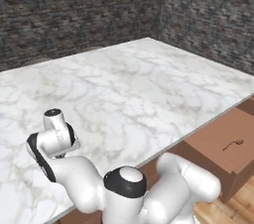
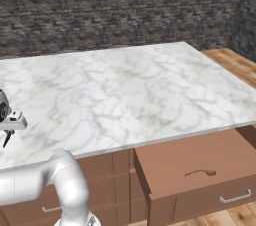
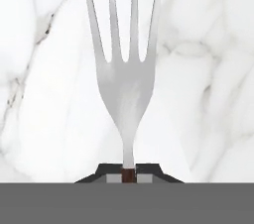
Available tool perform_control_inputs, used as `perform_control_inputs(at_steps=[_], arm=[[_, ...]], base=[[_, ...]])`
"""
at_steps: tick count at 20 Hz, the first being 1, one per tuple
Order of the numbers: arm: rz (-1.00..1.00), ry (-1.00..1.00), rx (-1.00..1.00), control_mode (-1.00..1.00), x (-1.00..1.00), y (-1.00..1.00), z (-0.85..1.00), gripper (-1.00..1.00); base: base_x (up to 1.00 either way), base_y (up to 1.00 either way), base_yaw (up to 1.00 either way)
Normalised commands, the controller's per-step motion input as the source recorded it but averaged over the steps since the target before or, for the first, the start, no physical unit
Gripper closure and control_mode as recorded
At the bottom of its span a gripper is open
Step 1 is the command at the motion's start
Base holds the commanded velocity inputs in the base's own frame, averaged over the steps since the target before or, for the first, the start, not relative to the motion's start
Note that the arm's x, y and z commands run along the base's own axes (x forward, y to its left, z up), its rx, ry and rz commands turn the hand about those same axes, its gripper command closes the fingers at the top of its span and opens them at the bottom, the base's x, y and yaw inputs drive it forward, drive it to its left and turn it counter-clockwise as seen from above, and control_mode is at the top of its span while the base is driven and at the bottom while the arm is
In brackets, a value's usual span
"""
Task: Organize the utensils by type. Pick up the wooden spoons from the counter and place them in the open cabinet. Then pick up the metallic utensils from the counter and place them in the open drawer.
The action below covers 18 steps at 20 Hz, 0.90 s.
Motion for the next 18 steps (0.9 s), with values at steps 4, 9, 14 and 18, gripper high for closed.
perform_control_inputs(at_steps=[4,9,14,18], arm=[[-0.03,0.0,0.0,-1.0,-0.09,-0.07,0.1,1.0],[-0.04,0.0,0.0,-1.0,-0.08,-0.2,0.23,1.0],[-0.05,-0.02,0.0,-1.0,0.0,-0.47,0.43,1.0],[-0.09,-0.01,0.0,-1.0,-0.04,-0.74,0.3,1.0]], base=[[0.0,0.0,0.0],[0.0,0.0,0.0],[0.0,0.0,0.0],[0.0,0.0,0.0]])
